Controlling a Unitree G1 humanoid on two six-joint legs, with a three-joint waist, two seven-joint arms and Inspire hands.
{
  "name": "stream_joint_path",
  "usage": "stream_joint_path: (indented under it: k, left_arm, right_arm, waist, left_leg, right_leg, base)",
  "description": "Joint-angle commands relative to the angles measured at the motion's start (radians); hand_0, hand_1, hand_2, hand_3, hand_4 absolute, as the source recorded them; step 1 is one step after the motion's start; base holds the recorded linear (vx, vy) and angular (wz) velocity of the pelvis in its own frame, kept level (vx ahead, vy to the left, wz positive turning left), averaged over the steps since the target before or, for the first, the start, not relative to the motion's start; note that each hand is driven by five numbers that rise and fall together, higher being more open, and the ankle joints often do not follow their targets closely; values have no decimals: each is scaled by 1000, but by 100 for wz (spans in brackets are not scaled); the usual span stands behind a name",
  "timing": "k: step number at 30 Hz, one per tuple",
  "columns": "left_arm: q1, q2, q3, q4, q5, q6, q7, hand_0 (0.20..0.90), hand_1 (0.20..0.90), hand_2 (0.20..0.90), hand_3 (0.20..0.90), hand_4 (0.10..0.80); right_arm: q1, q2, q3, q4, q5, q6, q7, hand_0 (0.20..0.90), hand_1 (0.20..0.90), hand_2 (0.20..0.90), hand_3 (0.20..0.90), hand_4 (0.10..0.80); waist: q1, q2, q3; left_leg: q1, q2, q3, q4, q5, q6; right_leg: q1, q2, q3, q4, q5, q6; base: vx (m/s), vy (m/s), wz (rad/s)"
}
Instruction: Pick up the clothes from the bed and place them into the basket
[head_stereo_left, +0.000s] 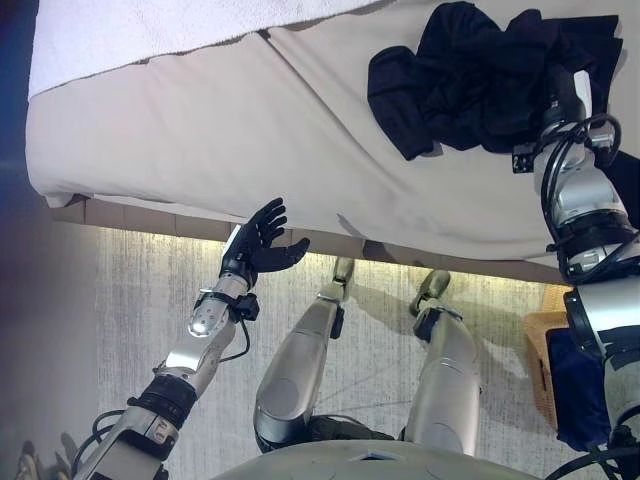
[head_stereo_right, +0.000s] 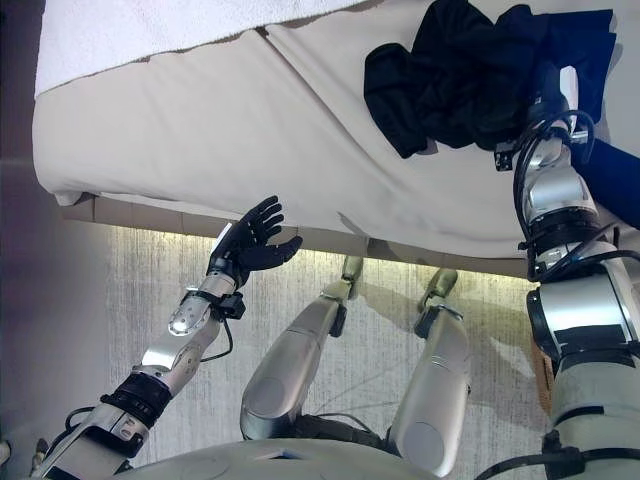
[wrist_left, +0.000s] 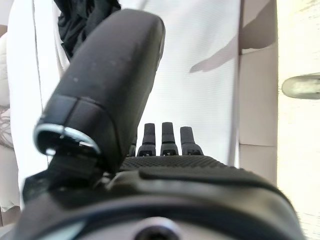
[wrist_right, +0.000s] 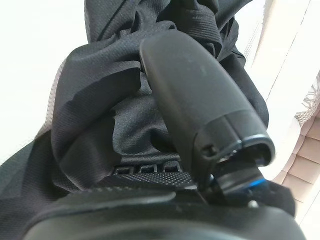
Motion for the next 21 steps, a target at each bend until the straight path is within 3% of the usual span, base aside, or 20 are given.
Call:
stream_joint_path:
  k: [1, 2, 4, 13, 16, 21]
  left_arm:
    - [45, 64, 13, -140, -29, -88, 27, 900, 900, 900, 900, 800]
    - [46, 67, 14, -152, -29, -84, 31, 900, 900, 900, 900, 800]
    - [47, 72, 14, -161, -28, -80, 34, 900, 900, 900, 900, 800]
    - [46, 72, 7, -168, -28, -101, 40, 900, 900, 900, 900, 800]
    - [35, 77, 18, -167, -28, -104, 41, 900, 900, 900, 900, 800]
    - [47, 79, 47, -158, -31, -92, 57, 900, 900, 900, 900, 800]
  right_arm:
    - [-55, -35, 86, 31, 23, -12, 58, 900, 900, 900, 900, 800]
    - [-60, -37, 91, 38, 21, -6, 55, 841, 841, 841, 831, 731]
    - [-69, -42, 92, 48, 8, -13, 21, 300, 300, 300, 200, 100]
    - [-94, -47, 95, 29, -52, -27, -47, 300, 300, 300, 200, 100]
    - [-99, -51, 106, -10, -56, -26, -50, 300, 300, 300, 200, 100]
    - [-67, -60, 100, -71, -49, -47, -22, 300, 300, 300, 200, 100]
  waist:
    - [32, 28, -14]
    - [35, 29, -14]
    - [38, 28, -14]
    - [28, 9, -14]
    - [12, -12, -14]
    - [-11, -55, -14]
  left_leg:
    - [-64, 17, 86, 80, -90, 21]
    - [-75, 17, 85, 88, -89, 21]
    - [-79, 18, 85, 91, -89, 22]
    - [-1, 28, 87, 36, -81, 17]
    - [59, 41, 96, -2, -56, 13]
    - [180, 36, 72, -12, -81, 6]
  right_leg:
    - [-5, 23, -12, 148, -119, -25]
    - [-12, 22, -13, 156, -121, -26]
    - [-15, 24, -13, 162, -123, -26]
    - [68, 54, -8, 73, -97, -14]
    - [136, 81, -15, -26, -43, -19]
    - [278, 117, 20, -131, -23, -20]
  base:
    - [-37, -17, 6]
    - [-35, -15, 7]
    - [-39, -24, 7]
    - [-55, 4, -1]
    - [-119, 25, -19]
    - [-14, 52, -24]
